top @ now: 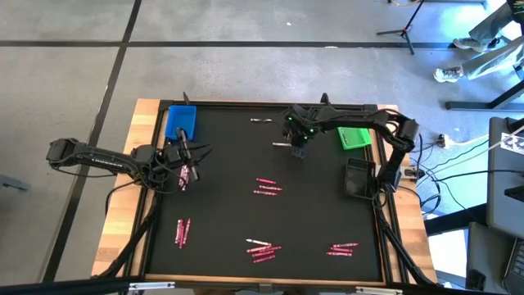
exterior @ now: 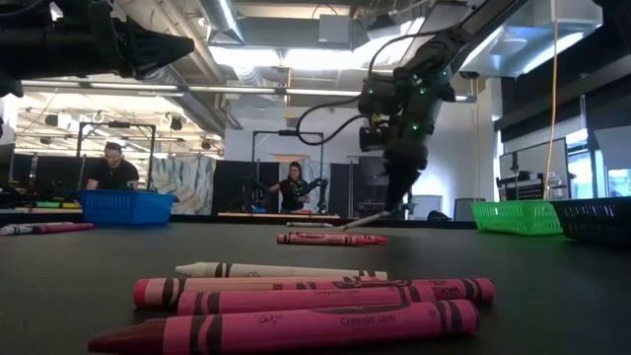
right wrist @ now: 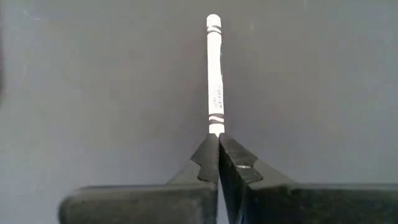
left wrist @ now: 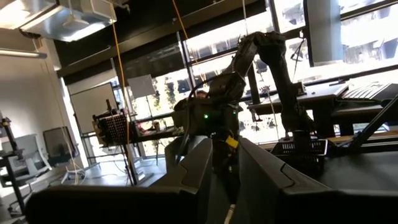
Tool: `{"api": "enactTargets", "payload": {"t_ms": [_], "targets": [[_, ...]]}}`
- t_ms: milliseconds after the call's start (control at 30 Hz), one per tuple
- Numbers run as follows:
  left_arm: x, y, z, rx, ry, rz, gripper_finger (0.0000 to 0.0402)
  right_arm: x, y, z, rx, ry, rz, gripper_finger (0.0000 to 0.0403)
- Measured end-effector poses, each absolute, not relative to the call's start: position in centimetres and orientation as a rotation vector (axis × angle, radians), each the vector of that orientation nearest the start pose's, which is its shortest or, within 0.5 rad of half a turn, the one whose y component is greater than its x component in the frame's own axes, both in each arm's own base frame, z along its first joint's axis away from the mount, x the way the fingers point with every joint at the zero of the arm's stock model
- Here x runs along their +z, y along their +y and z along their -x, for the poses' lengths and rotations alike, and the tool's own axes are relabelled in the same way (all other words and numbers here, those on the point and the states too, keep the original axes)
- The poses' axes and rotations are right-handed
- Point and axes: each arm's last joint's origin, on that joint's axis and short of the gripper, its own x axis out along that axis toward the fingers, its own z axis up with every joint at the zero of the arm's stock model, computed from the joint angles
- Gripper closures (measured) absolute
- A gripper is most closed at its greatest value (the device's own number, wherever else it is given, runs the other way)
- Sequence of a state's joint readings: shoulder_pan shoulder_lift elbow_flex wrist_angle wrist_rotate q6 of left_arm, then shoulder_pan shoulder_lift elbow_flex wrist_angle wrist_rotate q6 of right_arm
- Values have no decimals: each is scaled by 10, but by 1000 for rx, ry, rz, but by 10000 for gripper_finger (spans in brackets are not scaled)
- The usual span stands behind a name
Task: Sort crayons
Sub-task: Put the white crayon into the green bin
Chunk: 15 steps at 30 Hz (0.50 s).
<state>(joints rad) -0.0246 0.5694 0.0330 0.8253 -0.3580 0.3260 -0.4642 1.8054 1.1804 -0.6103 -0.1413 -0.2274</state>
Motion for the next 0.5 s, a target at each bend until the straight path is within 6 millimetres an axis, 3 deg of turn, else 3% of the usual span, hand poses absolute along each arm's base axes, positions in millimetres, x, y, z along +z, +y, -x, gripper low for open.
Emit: {"api": "enactTargets", "payload": {"t_ms": [133,300,500], "targets": [[200,7,-130,375,-232,-264,330,172,-152,-313,-180,1193,-238,382],[200,7,-130,375,-234,-263,331,174,-153,-316,-198,1157,-246,326],[200,7,-130,375,-235,-263,331,167,-152,-332,-191,1069,-208,276]]}}
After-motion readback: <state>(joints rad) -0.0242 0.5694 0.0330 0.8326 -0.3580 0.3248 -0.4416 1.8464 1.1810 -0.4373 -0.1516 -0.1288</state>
